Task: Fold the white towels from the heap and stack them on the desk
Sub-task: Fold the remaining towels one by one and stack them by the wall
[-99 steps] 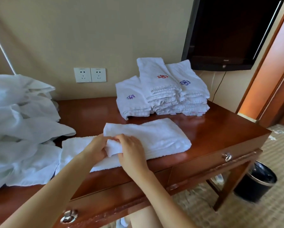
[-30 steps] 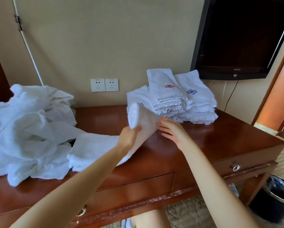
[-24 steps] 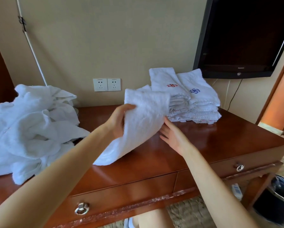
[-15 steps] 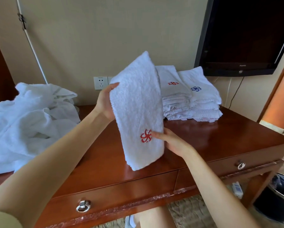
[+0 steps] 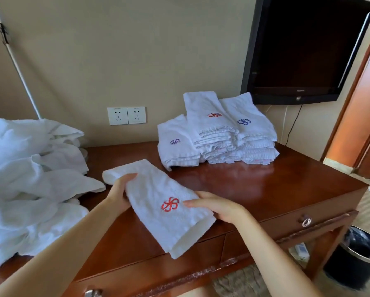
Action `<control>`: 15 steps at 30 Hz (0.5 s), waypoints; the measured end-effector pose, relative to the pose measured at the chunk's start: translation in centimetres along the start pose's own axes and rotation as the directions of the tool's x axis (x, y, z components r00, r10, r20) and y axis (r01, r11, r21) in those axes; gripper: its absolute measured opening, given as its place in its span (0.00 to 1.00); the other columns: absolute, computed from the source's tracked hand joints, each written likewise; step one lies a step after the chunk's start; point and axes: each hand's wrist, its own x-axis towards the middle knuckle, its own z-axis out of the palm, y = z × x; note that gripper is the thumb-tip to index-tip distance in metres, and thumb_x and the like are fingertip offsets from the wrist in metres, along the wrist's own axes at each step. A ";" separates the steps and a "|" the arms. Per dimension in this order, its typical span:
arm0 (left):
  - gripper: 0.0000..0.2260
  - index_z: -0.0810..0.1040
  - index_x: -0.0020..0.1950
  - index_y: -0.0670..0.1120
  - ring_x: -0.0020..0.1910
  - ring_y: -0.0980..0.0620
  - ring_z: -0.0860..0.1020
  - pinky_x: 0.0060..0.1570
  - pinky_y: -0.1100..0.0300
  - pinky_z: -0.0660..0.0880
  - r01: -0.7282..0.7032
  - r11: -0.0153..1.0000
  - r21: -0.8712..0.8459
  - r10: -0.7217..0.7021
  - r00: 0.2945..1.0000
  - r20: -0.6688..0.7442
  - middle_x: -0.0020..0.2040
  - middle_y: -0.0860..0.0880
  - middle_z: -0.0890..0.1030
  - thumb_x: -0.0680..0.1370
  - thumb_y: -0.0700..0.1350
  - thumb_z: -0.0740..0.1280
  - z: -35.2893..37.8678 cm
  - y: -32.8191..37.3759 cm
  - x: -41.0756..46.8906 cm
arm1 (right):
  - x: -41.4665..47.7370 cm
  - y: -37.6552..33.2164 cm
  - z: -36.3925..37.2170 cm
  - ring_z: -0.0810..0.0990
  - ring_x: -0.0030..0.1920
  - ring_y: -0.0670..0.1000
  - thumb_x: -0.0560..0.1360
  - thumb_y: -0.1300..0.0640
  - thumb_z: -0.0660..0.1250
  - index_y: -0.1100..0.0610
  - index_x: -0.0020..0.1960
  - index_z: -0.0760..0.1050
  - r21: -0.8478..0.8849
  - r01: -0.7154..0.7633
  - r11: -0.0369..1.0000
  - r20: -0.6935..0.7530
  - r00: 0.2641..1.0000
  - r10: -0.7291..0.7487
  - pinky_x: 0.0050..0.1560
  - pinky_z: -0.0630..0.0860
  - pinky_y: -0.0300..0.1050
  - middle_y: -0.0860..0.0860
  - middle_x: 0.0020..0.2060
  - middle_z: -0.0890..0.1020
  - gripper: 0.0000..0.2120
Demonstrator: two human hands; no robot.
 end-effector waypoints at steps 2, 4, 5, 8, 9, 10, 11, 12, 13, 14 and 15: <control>0.10 0.75 0.57 0.45 0.51 0.43 0.78 0.54 0.47 0.73 -0.005 1.000 0.016 0.005 1.000 0.020 0.54 0.42 0.80 0.76 0.41 0.67 0.0 0.2 0.5 | 0.2 0.1 -0.1 0.80 0.60 0.49 0.73 0.55 0.73 0.52 0.65 0.74 -0.005 0.003 1.000 0.010 1.000 -0.003 0.67 0.71 0.49 0.50 0.59 0.82 0.22; 0.06 0.76 0.54 0.45 0.50 0.44 0.78 0.55 0.47 0.72 -0.041 0.999 0.005 0.040 0.998 0.038 0.51 0.42 0.80 0.77 0.39 0.65 0.3 0.4 0.5 | 0.5 0.2 -0.2 0.80 0.60 0.49 0.72 0.57 0.74 0.52 0.65 0.74 -0.005 0.032 0.999 -0.026 0.999 -0.032 0.67 0.72 0.50 0.50 0.58 0.82 0.23; 0.05 0.76 0.52 0.45 0.50 0.44 0.78 0.55 0.47 0.72 -0.071 0.997 -0.016 0.072 0.996 0.053 0.50 0.43 0.80 0.78 0.38 0.64 0.6 0.9 0.4 | 0.6 -0.1 -0.3 0.80 0.59 0.49 0.72 0.58 0.73 0.52 0.65 0.74 0.013 0.051 0.999 -0.055 0.997 -0.051 0.65 0.74 0.48 0.49 0.58 0.82 0.22; 0.06 0.78 0.52 0.44 0.51 0.44 0.79 0.52 0.49 0.74 -0.172 0.984 -0.046 0.176 0.980 0.089 0.47 0.43 0.83 0.77 0.39 0.63 2.6 4.4 0.7 | 0.7 -2.8 -1.2 0.81 0.58 0.47 0.74 0.61 0.71 0.52 0.65 0.73 0.043 0.139 0.989 -0.116 0.984 -0.133 0.60 0.76 0.43 0.47 0.56 0.83 0.21; 0.06 0.78 0.51 0.43 0.51 0.44 0.80 0.51 0.49 0.75 -0.210 0.977 -0.043 0.213 0.971 0.110 0.44 0.44 0.84 0.77 0.39 0.62 3.7 6.3 1.0 | 0.9 -4.2 -1.8 0.81 0.58 0.47 0.73 0.60 0.72 0.52 0.65 0.72 0.027 0.179 0.983 -0.128 0.976 -0.174 0.61 0.76 0.44 0.47 0.57 0.83 0.21; 0.06 0.79 0.48 0.43 0.49 0.44 0.80 0.51 0.50 0.75 -0.246 0.969 -0.030 0.248 0.960 0.133 0.41 0.45 0.84 0.77 0.39 0.62 4.9 8.3 1.4 | 1.0 -5.9 -2.4 0.80 0.59 0.46 0.73 0.59 0.72 0.52 0.65 0.72 0.006 0.221 0.975 -0.143 0.965 -0.218 0.62 0.75 0.45 0.47 0.57 0.82 0.21; 0.07 0.79 0.45 0.43 0.46 0.45 0.81 0.49 0.51 0.75 -0.274 0.962 -0.009 0.272 0.949 0.158 0.38 0.45 0.84 0.77 0.39 0.61 6.4 10.5 1.9 | 1.2 -7.7 -3.1 0.80 0.59 0.46 0.73 0.58 0.72 0.52 0.65 0.73 -0.009 0.264 0.964 -0.169 0.950 -0.262 0.63 0.75 0.46 0.46 0.58 0.82 0.21; 0.08 0.79 0.42 0.43 0.43 0.46 0.81 0.47 0.53 0.75 -0.293 0.956 0.005 0.287 0.939 0.189 0.36 0.46 0.83 0.77 0.39 0.61 8.3 12.8 2.4 | 1.6 -9.5 -4.0 0.80 0.59 0.46 0.73 0.58 0.72 0.52 0.64 0.73 -0.015 0.305 0.952 -0.205 0.931 -0.302 0.64 0.74 0.46 0.46 0.57 0.82 0.21; 0.09 0.78 0.40 0.43 0.40 0.46 0.81 0.45 0.54 0.74 -0.306 0.952 0.010 0.296 0.927 0.231 0.35 0.46 0.82 0.77 0.41 0.61 10.4 15.0 2.9 | 2.2 -11.2 -5.1 0.81 0.58 0.46 0.74 0.58 0.71 0.53 0.64 0.73 -0.012 0.346 0.938 -0.242 0.909 -0.338 0.63 0.75 0.47 0.47 0.57 0.83 0.20; 0.10 0.78 0.39 0.43 0.39 0.47 0.81 0.43 0.55 0.74 -0.329 0.944 0.003 0.317 0.910 0.266 0.33 0.47 0.82 0.78 0.42 0.60 12.7 17.2 3.6 | 2.6 -13.0 -6.3 0.81 0.58 0.48 0.74 0.59 0.71 0.55 0.65 0.74 -0.001 0.389 0.921 -0.285 0.883 -0.373 0.63 0.75 0.47 0.49 0.56 0.83 0.19; 0.10 0.78 0.40 0.43 0.39 0.47 0.81 0.42 0.56 0.74 -0.366 0.931 -0.015 0.353 0.886 0.299 0.33 0.47 0.82 0.78 0.42 0.60 15.2 19.3 4.4 | 3.2 -14.8 -7.7 0.81 0.58 0.49 0.74 0.60 0.70 0.57 0.65 0.74 0.015 0.427 0.904 -0.333 0.855 -0.398 0.61 0.76 0.47 0.51 0.56 0.83 0.19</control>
